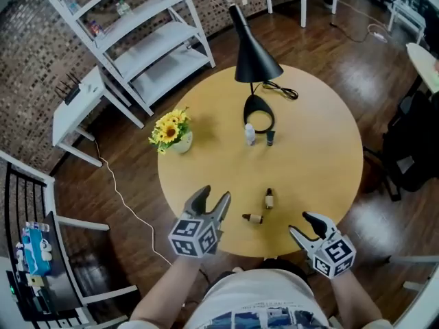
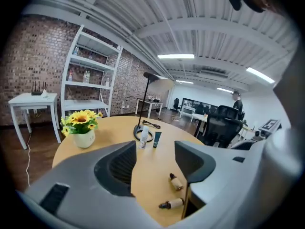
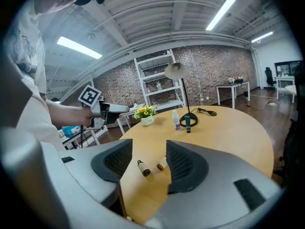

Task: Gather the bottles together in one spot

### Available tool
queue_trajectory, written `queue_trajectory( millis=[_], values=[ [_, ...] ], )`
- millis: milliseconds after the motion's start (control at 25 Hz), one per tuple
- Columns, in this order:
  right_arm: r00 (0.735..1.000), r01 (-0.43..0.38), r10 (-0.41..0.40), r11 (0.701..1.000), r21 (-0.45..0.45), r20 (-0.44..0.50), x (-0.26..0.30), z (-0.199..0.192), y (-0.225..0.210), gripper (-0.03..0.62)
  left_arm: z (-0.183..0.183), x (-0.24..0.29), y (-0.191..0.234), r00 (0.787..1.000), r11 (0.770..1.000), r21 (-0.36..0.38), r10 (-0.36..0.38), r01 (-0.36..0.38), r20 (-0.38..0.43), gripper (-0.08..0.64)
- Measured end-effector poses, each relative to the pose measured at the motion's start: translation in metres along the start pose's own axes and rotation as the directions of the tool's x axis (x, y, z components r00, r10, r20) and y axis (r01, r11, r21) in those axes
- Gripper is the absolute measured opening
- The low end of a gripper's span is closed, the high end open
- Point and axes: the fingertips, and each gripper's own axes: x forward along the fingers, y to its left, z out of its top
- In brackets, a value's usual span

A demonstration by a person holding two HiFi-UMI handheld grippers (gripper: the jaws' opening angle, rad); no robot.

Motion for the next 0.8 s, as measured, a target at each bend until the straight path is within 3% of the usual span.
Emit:
queue_trajectory(
  millis=[200, 360, 560, 800],
  values=[
    [0.994, 0.112, -0.112, 0.994, -0.016, 0.011, -0.026, -0.001, 0.055, 0.245, -0.028, -0.117, 0.011, 0.999, 0.999, -0.026, -0.031, 0.031, 0.021, 0.252],
    [0.976, 0.216, -0.215, 0.976, -0.030, 0.029, -0.054, -0.006, 0.102, 0.246, -0.068, -0.187, 0.022, 0.998, 0.998, -0.025, -0.056, 0.056, -0.008, 0.253],
    [0.950, 0.309, -0.308, 0.951, -0.020, 0.041, -0.086, -0.025, 0.156, 0.246, -0.108, -0.239, 0.026, 0.994, 0.993, -0.054, -0.103, 0.101, -0.027, 0.252],
    [0.929, 0.370, -0.370, 0.929, -0.009, -0.002, -0.122, -0.064, 0.201, 0.247, -0.146, -0.263, 0.008, 0.984, 0.985, -0.081, -0.157, 0.150, -0.086, 0.252]
  ],
)
